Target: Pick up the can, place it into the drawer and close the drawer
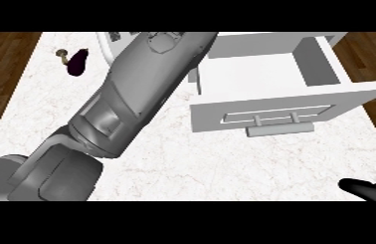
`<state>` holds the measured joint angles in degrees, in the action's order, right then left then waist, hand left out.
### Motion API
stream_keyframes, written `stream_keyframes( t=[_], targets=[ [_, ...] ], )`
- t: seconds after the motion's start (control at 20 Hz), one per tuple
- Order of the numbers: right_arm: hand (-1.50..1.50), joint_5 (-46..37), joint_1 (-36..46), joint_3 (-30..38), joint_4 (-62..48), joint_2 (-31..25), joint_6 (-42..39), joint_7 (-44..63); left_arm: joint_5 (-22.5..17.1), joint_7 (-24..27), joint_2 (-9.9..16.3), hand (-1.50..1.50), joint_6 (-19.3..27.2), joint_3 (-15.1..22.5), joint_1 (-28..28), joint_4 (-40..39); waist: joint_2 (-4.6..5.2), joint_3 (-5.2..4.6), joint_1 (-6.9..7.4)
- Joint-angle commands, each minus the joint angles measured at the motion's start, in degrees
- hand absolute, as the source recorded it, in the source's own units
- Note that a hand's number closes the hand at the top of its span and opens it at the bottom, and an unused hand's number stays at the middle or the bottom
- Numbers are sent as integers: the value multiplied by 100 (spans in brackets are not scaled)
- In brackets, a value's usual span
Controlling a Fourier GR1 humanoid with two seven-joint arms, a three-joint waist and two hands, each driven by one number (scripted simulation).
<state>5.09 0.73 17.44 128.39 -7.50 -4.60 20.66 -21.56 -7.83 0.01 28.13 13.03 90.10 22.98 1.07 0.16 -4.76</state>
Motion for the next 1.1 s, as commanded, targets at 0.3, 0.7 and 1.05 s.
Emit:
stream_keyframes(
  t=[0.3, 0.7, 1.05],
  targets=[
    [-150, -94, 359, -115, 26, -131, 81, 239, -390, 405, -1, -150, 792, 345, 125, -470, 45, 2, -154],
    [-150, -781, 492, -417, -141, -526, -270, -353, -780, 554, -1, -150, 873, 349, 170, -487, 67, 1, -140],
    [-150, -2021, 1132, -851, -887, -994, -284, -865, -1142, 601, -1, -150, 850, 350, 204, -382, 74, -4, 67]
  ],
)
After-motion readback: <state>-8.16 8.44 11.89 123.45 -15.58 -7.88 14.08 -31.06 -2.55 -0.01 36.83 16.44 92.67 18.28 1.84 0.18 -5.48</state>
